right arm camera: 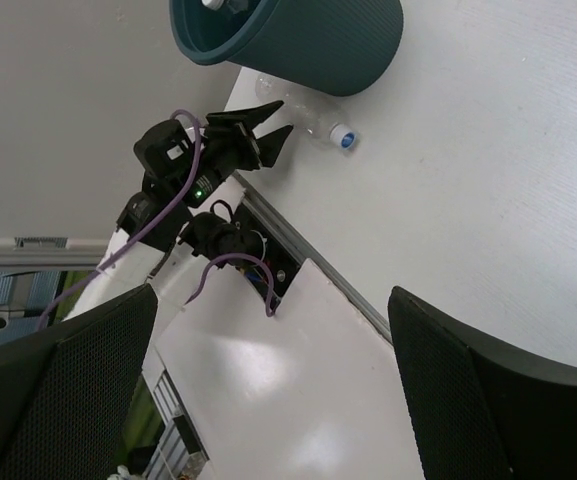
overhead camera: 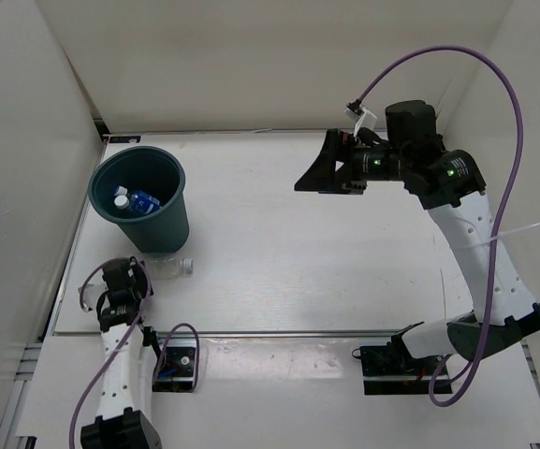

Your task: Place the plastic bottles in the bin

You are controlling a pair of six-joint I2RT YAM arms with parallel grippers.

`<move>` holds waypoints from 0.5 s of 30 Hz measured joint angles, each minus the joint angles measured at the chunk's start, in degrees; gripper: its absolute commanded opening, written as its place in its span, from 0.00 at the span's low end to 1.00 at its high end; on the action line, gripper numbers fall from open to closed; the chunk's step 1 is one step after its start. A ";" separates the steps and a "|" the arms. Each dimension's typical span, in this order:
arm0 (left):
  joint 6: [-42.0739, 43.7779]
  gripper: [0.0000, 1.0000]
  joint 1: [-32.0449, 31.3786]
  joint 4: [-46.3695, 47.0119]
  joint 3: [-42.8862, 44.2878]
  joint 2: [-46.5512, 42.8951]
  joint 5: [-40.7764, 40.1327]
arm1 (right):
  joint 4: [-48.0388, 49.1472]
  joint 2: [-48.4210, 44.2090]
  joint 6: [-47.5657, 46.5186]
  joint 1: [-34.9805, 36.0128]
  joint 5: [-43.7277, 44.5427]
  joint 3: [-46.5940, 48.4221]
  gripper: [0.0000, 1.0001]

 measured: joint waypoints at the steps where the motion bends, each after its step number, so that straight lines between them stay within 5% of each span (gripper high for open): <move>1: 0.11 0.53 0.20 -0.44 -0.50 -1.46 0.42 | 0.00 0.00 0.13 0.02 -0.11 0.00 1.00; 5: 0.79 0.39 0.87 -3.72 -1.64 -7.15 2.12 | -0.02 0.17 0.35 0.00 -0.48 0.15 1.00; 15: 1.05 0.34 0.90 -22.43 0.94 -18.62 2.89 | -0.04 2.32 1.20 0.00 -1.62 1.77 1.00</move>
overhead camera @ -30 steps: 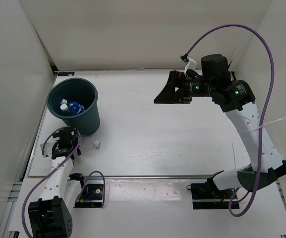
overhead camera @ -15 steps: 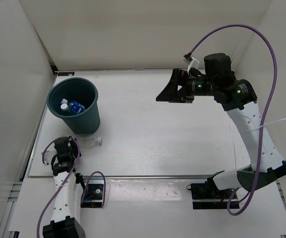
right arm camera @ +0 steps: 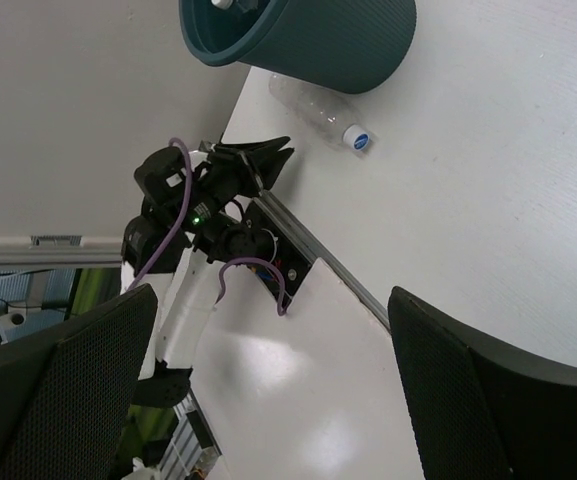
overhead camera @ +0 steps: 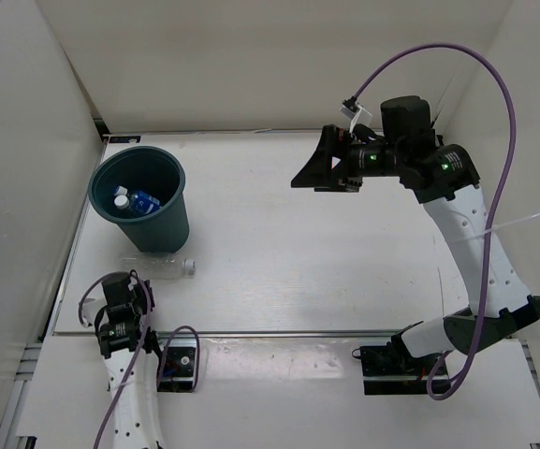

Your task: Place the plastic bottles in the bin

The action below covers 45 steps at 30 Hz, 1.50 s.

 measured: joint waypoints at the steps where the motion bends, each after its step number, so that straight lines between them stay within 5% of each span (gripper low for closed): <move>1: 0.11 0.34 0.00 -2.08 1.16 -1.22 -0.13 | 0.02 0.00 0.07 0.00 -0.04 0.09 1.00; 2: 0.13 0.34 0.00 -3.63 2.23 -2.08 -0.24 | 0.00 0.00 0.09 0.02 -0.02 0.17 1.00; 4: 0.85 0.53 0.00 -5.99 4.66 -3.37 -0.59 | 0.02 0.00 0.11 0.02 -0.02 0.28 1.00; 6: 3.50 0.88 0.00 -5.73 6.01 -3.85 -0.90 | 0.02 0.00 0.15 0.00 -0.02 0.28 1.00; 8: 6.64 0.97 0.00 -3.56 6.19 -3.32 -0.74 | 0.02 0.00 0.26 0.04 -0.04 0.28 1.00; 25: 19.02 1.00 0.52 20.20 -4.48 8.90 5.64 | -0.37 0.24 0.02 1.25 -0.39 0.28 1.00; 37: 13.77 1.00 0.66 26.21 -9.84 0.42 3.50 | -2.32 -0.17 -1.05 1.25 0.07 0.26 1.00; 45: 7.87 1.00 0.68 31.78 -9.84 3.26 1.66 | -3.10 -0.04 -1.40 1.25 -0.02 0.39 1.00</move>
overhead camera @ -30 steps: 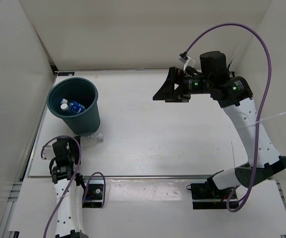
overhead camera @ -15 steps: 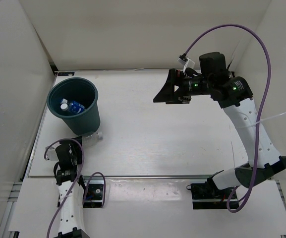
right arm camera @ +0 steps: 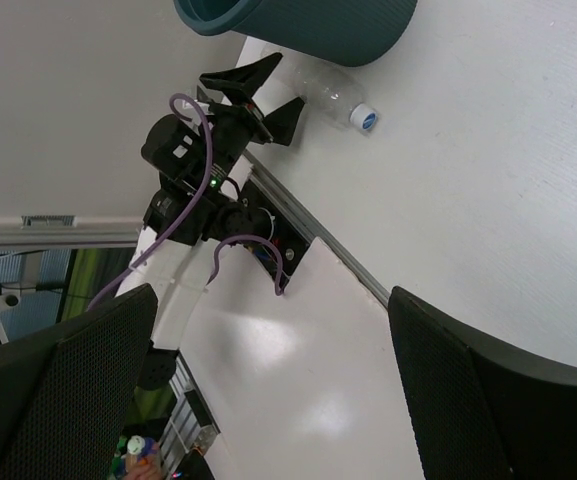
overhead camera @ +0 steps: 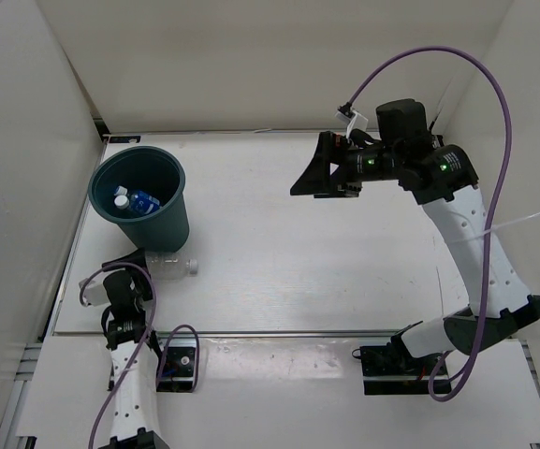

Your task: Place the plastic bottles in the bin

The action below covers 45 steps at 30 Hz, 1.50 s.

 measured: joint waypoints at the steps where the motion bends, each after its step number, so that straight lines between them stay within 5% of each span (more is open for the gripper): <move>1: -0.59 1.00 0.00 0.48 0.00 0.81 -0.13 | -0.07 0.17 -0.11 0.00 -0.02 0.07 1.00; 7: -3.61 0.83 0.39 2.60 -0.04 4.96 0.13 | -1.01 1.42 -0.52 -0.07 0.00 2.27 1.00; 14: -2.91 0.45 0.48 4.26 -0.20 5.27 4.02 | -1.97 1.49 -0.90 -1.20 -0.17 2.78 1.00; 22: 1.66 0.44 0.48 0.57 -0.20 2.82 9.40 | -1.44 1.70 -0.26 -1.66 -0.17 3.28 1.00; 23: 2.67 0.47 0.48 -0.44 -0.20 2.62 9.66 | -1.27 1.77 -0.20 -1.66 -0.20 3.26 1.00; 27: 6.69 0.89 0.48 -3.13 -0.22 3.08 10.38 | -0.83 2.01 0.20 -1.66 -0.22 3.23 1.00; 29: 8.00 0.95 0.48 -3.45 -0.20 4.04 10.56 | -0.57 2.03 0.37 -1.66 -0.37 3.23 1.00; 45: 3.65 1.00 0.48 -0.66 0.13 0.04 5.22 | 0.15 4.42 0.61 -1.66 -1.86 4.96 1.00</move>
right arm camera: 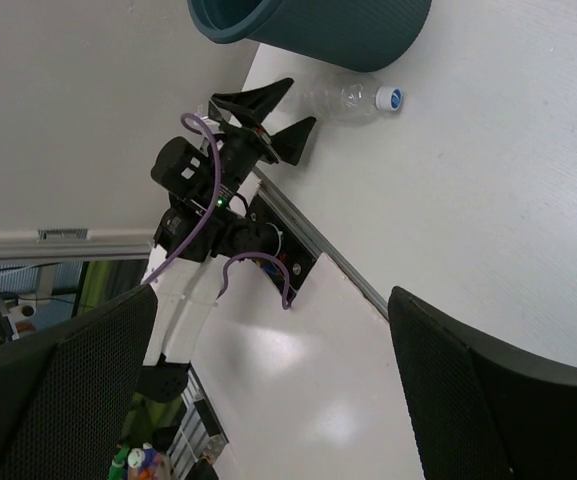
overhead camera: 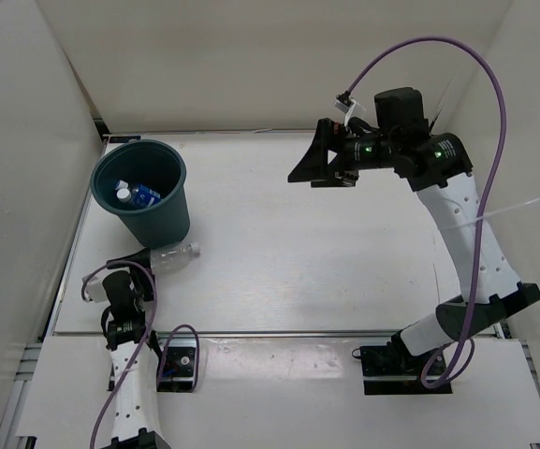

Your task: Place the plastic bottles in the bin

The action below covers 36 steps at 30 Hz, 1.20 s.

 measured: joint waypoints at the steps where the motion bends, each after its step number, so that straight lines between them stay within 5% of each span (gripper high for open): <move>1: -1.01 1.00 0.00 0.63 0.00 0.09 -0.42 | 0.00 0.31 0.00 0.00 -0.04 0.09 1.00; 6: -5.03 1.00 0.00 5.07 0.00 5.68 -1.81 | -0.09 1.66 0.00 0.00 -0.07 0.39 1.00; 16: -5.84 1.00 0.98 19.43 4.13 32.35 2.16 | -0.11 3.30 0.31 0.00 -0.09 1.77 1.00; 21: -4.55 0.91 3.10 21.66 7.45 40.11 5.95 | -0.11 3.50 0.44 0.00 -0.09 1.79 1.00; 29: -3.41 0.54 6.82 22.86 3.98 37.73 10.86 | -0.09 4.24 1.14 0.00 -0.04 2.12 1.00; 36: -1.11 0.49 7.67 13.25 0.92 24.11 14.14 | 0.26 5.33 1.44 0.00 -0.76 4.02 1.00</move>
